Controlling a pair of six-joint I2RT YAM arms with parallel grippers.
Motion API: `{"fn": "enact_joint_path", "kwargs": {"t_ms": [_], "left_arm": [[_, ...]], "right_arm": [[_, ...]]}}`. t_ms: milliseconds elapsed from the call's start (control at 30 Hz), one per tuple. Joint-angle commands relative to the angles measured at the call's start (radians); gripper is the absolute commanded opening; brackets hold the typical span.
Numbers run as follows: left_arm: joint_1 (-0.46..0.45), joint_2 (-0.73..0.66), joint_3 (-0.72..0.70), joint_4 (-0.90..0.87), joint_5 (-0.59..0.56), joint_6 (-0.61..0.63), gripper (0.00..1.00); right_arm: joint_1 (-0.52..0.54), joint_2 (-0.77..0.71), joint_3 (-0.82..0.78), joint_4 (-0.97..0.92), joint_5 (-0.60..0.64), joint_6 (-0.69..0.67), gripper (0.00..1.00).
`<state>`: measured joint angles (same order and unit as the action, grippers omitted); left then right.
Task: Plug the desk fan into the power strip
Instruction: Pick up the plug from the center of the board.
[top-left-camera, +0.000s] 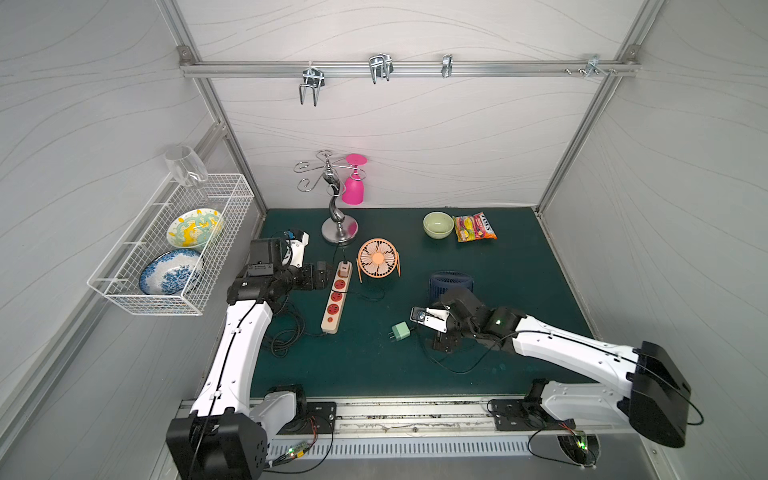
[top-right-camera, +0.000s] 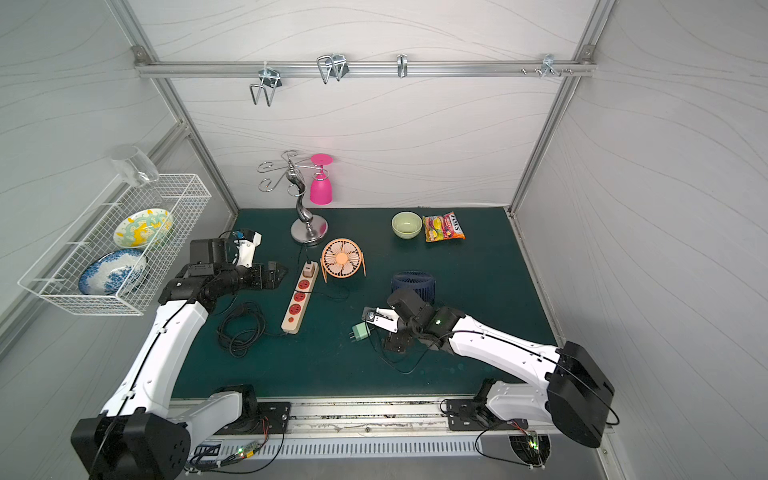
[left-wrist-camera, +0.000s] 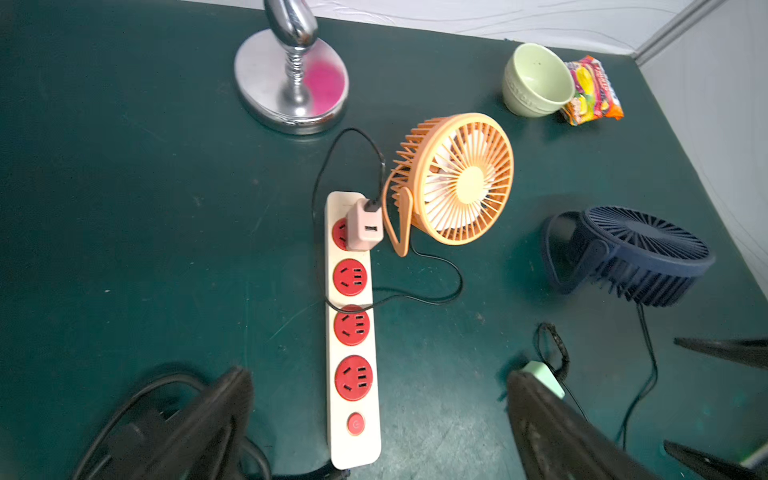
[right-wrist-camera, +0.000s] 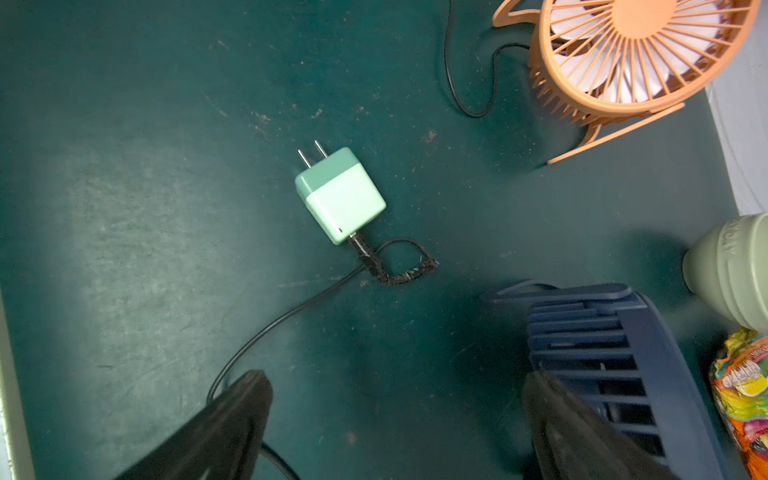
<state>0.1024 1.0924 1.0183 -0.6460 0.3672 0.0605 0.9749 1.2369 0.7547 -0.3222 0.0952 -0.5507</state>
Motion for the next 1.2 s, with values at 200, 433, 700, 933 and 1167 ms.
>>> {"fn": "enact_joint_path", "kwargs": {"t_ms": [200, 433, 700, 933, 1167], "left_arm": [[-0.004, -0.028, -0.05, 0.124, -0.168, -0.082, 1.0], [-0.019, -0.029, -0.085, 0.124, -0.163, -0.126, 1.0], [-0.031, -0.031, -0.094, 0.123, -0.129, -0.131, 1.0], [-0.035, -0.033, -0.097, 0.122, -0.133, -0.132, 1.0], [-0.037, -0.033, -0.088, 0.116, -0.116, -0.131, 1.0]], "right_arm": [[0.034, 0.156, 0.07, 0.081, 0.001, -0.011, 0.99], [0.035, 0.275, 0.107, 0.107, 0.012, -0.021, 0.99], [0.045, 0.346, 0.143, 0.106, 0.013, -0.029, 0.99], [0.056, 0.4, 0.181, 0.096, 0.061, -0.028, 0.99], [0.048, 0.482, 0.25, 0.075, 0.164, -0.016, 0.99]]}}
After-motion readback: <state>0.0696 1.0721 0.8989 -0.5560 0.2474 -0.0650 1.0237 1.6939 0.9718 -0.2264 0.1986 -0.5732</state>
